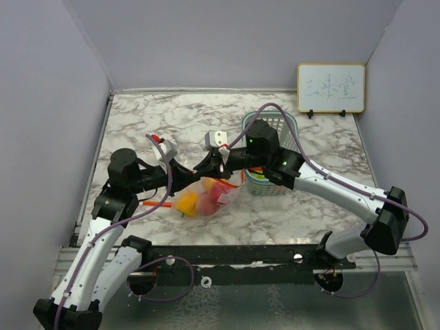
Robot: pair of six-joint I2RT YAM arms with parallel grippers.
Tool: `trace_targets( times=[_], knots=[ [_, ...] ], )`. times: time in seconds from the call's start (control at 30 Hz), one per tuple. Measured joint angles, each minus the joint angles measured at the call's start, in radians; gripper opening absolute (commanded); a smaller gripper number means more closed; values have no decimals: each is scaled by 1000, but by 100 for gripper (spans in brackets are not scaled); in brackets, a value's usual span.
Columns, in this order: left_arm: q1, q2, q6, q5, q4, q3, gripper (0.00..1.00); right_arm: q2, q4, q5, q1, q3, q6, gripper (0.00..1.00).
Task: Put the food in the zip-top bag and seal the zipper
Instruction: Zip the zipper food storage bag at the center of the board.
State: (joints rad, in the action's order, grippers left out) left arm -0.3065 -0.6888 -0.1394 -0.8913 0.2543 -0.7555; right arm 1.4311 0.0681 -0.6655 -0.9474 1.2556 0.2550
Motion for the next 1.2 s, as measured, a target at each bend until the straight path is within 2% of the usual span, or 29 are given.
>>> trace_targets(
  times=[0.47,0.53,0.57,0.63,0.7,0.77,0.87,0.9,1.07,1.2],
  knots=[
    [4,5,22,6,16,-2,0,23,43,-31,25,36,-8,2],
    [3,5,27,6,19,-5,0,23,43,-39,29,36,-14,28],
    [3,6,29,6,20,-6,0,23,43,-45,32,36,-18,36],
    [3,9,31,5,23,-6,0,23,43,-54,37,36,-20,42],
    [3,14,30,1,29,-6,0,23,43,-59,46,36,-14,42],
    [3,18,30,-2,29,-6,0,23,44,-70,54,36,-14,38],
    [3,19,30,-3,29,-6,0,24,47,-90,61,44,-14,21],
    [3,19,30,-3,29,-6,0,25,48,-93,61,50,-14,18],
    [3,21,30,-3,28,-6,0,43,55,-121,60,95,-23,21],
    [3,22,30,-3,28,-6,0,62,63,-146,61,118,-25,33]
  ],
)
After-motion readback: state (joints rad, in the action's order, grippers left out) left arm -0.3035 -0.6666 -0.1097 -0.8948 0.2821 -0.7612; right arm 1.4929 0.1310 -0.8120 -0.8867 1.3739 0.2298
